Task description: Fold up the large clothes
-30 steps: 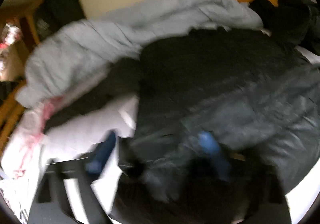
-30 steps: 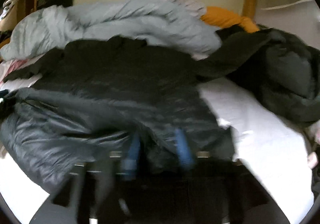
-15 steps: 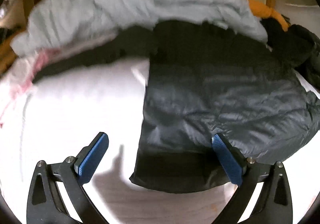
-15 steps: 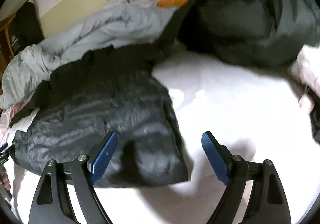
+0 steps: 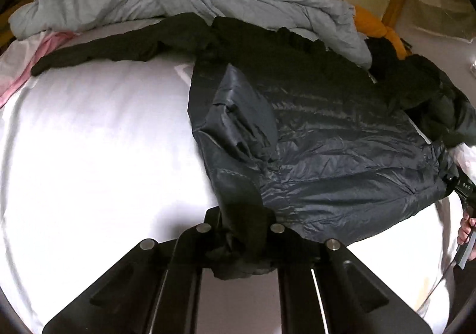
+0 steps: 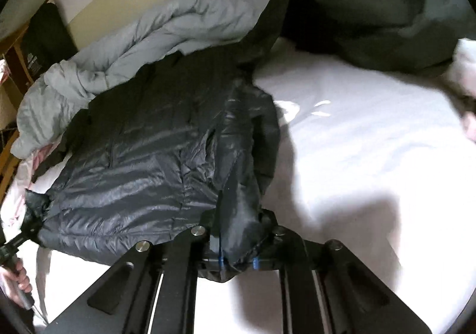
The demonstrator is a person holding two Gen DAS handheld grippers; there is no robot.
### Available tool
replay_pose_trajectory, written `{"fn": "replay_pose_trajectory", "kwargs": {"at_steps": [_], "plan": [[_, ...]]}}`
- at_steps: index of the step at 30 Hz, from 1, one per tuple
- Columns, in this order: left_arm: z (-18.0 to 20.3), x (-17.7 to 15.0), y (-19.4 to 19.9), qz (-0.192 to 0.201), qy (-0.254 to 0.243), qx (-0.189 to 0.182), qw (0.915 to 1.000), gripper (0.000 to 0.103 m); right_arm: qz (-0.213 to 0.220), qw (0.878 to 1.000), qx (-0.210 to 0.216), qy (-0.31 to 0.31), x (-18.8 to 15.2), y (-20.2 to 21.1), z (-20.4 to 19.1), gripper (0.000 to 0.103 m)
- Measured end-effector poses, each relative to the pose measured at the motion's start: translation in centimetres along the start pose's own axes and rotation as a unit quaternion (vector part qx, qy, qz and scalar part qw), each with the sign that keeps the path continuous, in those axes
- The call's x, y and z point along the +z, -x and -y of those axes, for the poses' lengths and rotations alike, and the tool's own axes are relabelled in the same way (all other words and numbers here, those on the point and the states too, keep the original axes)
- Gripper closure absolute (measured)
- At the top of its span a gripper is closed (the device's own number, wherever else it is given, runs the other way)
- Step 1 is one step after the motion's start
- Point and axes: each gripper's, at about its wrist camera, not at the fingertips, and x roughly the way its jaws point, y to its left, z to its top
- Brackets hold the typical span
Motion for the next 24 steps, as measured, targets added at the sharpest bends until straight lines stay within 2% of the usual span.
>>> {"fn": "replay_pose_trajectory", "kwargs": {"at_steps": [5,8,10,12,13,14,16,20,22,23,24], "plan": [[0.3,-2.4,1.7,0.017,-0.023,0.018,0.9994,0.091,0.004,1.000,-0.013,0.018,-3.0,2.3,-0.1,0.089],[0.6,-2.6,1.9,0.057,-0.058,0.062,0.9948,0.078,0.013,0.999,-0.035,0.036,-2.8,2.3,-0.6,0.086],[0.8,-2.3,2.1,0.086,-0.069,0.091,0.9898,0.055,0.025,0.997,-0.051,0.042,-2.7,2.4,-0.7,0.082],[0.7,-1.8,2.6,0.117,-0.065,0.102,0.9857,0.040,0.038,0.996,-0.068,0.048,-2.7,2.8,-0.7,0.073],[0.5,-1.6,2.9,0.131,-0.061,0.098,0.9846,0.038,0.050,0.994,-0.079,0.050,-2.7,3.2,-0.7,0.066],[0.3,-1.5,3.3,0.143,-0.058,0.093,0.9837,0.037,0.064,0.993,-0.087,0.051,-2.7,3.6,-0.8,0.054],[-0.1,-1.2,3.8,0.162,-0.051,0.086,0.9817,0.036,0.102,0.990,-0.090,0.046,-2.6,4.8,-0.7,0.041],[0.0,-1.0,3.8,0.174,-0.056,0.063,0.9812,0.035,0.144,0.987,-0.049,0.042,-2.5,6.5,-0.8,0.035],[0.5,-1.0,3.4,0.165,-0.066,0.064,0.9820,0.037,0.134,0.989,-0.016,0.052,-2.3,6.2,-1.4,0.035],[0.8,-1.0,2.8,0.154,-0.074,0.061,0.9834,0.041,0.110,0.992,0.011,0.059,-2.3,5.5,-1.7,0.035],[1.1,-1.1,2.2,0.143,-0.079,0.060,0.9848,0.052,0.081,0.994,0.030,0.066,-2.3,4.7,-2.0,0.036]]}}
